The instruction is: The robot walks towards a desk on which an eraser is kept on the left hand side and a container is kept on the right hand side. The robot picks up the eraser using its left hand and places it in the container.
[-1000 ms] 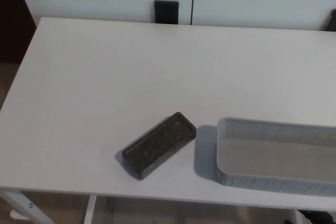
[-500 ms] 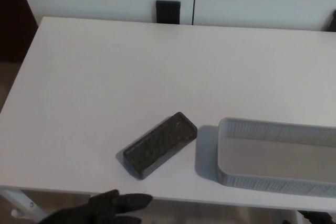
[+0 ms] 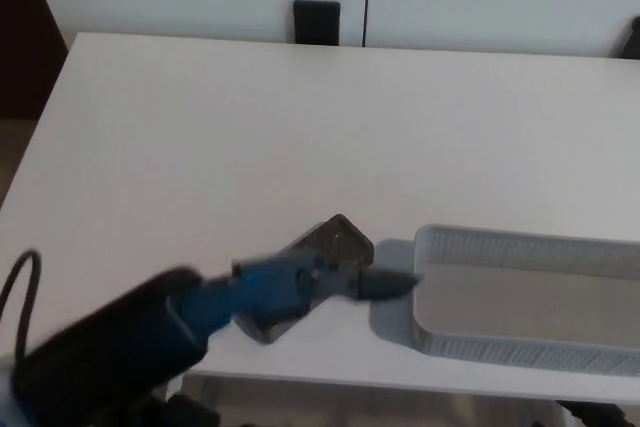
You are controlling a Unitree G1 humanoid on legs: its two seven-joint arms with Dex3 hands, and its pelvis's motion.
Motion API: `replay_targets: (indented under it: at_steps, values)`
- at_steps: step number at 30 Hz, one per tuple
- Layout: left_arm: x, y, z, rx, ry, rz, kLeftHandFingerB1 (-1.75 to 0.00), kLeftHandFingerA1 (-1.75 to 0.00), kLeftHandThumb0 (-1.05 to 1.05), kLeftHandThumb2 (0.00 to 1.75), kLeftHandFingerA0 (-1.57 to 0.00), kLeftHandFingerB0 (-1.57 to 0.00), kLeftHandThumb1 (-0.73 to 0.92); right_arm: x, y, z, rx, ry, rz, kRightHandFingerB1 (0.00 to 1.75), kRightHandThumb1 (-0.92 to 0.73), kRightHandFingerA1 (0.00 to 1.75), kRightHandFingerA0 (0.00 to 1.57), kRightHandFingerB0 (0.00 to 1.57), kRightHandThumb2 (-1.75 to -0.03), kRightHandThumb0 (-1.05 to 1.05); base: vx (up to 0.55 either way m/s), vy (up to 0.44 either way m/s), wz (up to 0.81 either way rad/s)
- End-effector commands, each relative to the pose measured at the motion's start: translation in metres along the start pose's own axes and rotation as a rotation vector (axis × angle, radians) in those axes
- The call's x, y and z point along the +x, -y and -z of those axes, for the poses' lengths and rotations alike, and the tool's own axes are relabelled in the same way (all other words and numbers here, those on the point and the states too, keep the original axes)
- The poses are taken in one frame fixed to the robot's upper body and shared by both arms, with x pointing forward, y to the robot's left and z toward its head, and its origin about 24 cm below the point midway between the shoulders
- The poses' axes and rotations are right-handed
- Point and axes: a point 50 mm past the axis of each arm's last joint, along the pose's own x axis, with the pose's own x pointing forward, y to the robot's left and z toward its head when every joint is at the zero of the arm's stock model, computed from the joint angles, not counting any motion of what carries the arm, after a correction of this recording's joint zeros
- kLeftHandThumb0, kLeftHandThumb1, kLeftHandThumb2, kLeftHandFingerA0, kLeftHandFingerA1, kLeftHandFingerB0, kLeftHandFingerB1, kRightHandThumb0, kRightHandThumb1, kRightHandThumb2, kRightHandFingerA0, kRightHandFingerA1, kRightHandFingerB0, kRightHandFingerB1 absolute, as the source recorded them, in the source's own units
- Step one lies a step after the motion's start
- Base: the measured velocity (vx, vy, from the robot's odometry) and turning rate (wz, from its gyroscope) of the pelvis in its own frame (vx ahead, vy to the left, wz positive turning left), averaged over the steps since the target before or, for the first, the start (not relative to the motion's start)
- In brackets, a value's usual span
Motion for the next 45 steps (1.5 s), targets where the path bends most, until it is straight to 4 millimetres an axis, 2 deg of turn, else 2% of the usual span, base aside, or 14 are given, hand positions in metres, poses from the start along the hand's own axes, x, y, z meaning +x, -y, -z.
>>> replay_targets:
  at_steps: [1,2,4,5,16,17,20,24,25,26,38,39,40,45]
  values:
    - [0.039,-0.036,0.017,0.493,-0.249,-0.406,-0.23,0.0,-0.43,0.64,0.0,-0.03,0.46,-0.001,0.01,-0.003,-0.092,0.008,0.05,0.66,-0.43,1.03,0.28,0.13,-0.89,-0.39,0.0,0.0,0.0]
    - [0.043,-0.036,0.026,0.528,-0.285,-0.418,-0.22,0.0,-0.47,0.69,0.0,-0.05,0.43,-0.001,0.01,-0.003,-0.087,0.004,0.054,0.6,-0.35,0.8,0.43,0.14,-1.01,-0.35,0.0,0.0,0.0]
    - [0.05,-0.036,0.044,0.579,-0.355,-0.44,-0.2,0.0,-0.49,0.67,0.0,-0.05,0.39,0.0,0.01,-0.003,-0.09,-0.002,0.055,0.59,-0.36,0.77,0.39,0.13,-1.01,-0.35,0.0,0.0,0.0]
    - [0.053,-0.035,0.054,0.6,-0.393,-0.446,-0.2,0.0,-0.49,0.66,0.0,-0.05,0.37,0.0,0.01,-0.004,-0.103,0.003,0.043,0.62,-0.45,1.02,0.3,0.12,-0.88,-0.39,0.0,0.0,0.0]
    - [0.051,-0.024,0.118,0.664,-0.691,-0.358,-0.12,0.0,-0.59,0.7,0.0,-0.04,0.38,-0.002,0.008,-0.001,-0.081,-0.001,0.022,0.6,-0.37,0.74,0.31,0.12,-1.02,-0.33,0.0,0.0,0.0]
    - [0.049,-0.022,0.123,0.693,-0.709,-0.361,-0.13,0.0,-0.61,0.72,0.0,-0.05,0.39,-0.002,0.008,-0.001,-0.092,0.002,0.017,0.67,-0.44,0.99,0.19,0.09,-0.89,-0.34,0.0,0.0,0.0]
    - [0.043,-0.018,0.135,0.776,-0.76,-0.378,-0.17,0.0,-0.62,0.73,0.0,-0.07,0.4,-0.002,0.007,-0.002,-0.136,0.004,0.019,0.6,-0.36,0.74,0.32,0.14,-1.01,-0.35,0.0,0.0,0.0]
    - [0.04,-0.01,0.143,0.832,-0.786,-0.403,-0.21,0.0,-0.6,0.72,0.0,-0.08,0.39,-0.001,0.006,-0.001,-0.14,-0.002,0.012,0.6,-0.36,0.72,0.29,0.14,-1.0,-0.34,0.0,0.0,0.0]
    - [0.039,-0.008,0.147,0.851,-0.802,-0.399,-0.22,0.0,-0.61,0.71,0.0,-0.09,0.39,-0.001,0.005,-0.001,-0.141,-0.003,0.01,0.64,-0.42,0.96,0.24,0.11,-0.87,-0.36,0.0,0.0,0.0]
    - [0.037,-0.004,0.152,0.861,-0.823,-0.392,-0.22,0.0,-0.58,0.69,0.0,-0.08,0.37,-0.001,0.004,-0.001,-0.16,-0.003,0.009,0.61,-0.34,0.78,0.4,0.15,-1.0,-0.35,0.0,0.0,0.0]
    - [0.041,0.003,0.166,0.896,-0.874,-0.371,-0.2,0.0,-0.61,0.71,0.0,-0.07,0.39,-0.002,0.002,-0.002,-0.245,0.017,-0.02,0.62,-0.33,0.79,0.44,0.18,-0.99,-0.39,0.0,0.0,0.0]
    - [0.04,0.004,0.166,0.889,-0.87,-0.371,-0.19,0.0,-0.6,0.71,0.0,-0.06,0.38,-0.002,0.002,-0.002,-0.258,0.02,-0.022,0.69,-0.39,1.03,0.4,0.16,-0.88,-0.42,0.0,0.0,0.0]
    - [0.04,0.005,0.166,0.89,-0.868,-0.368,-0.19,0.0,-0.6,0.71,0.0,-0.06,0.38,-0.002,0.003,-0.002,-0.267,0.025,-0.024,0.64,-0.32,0.83,0.5,0.2,-0.99,-0.4,0.0,0.0,0.0]
    - [0.038,0.008,0.171,0.928,-0.899,-0.348,-0.16,0.0,-0.63,0.73,0.0,-0.05,0.4,-0.004,0.001,-0.002,-0.293,0.028,-0.041,0.64,-0.33,0.82,0.5,0.21,-1.0,-0.39,0.0,0.0,0.0]
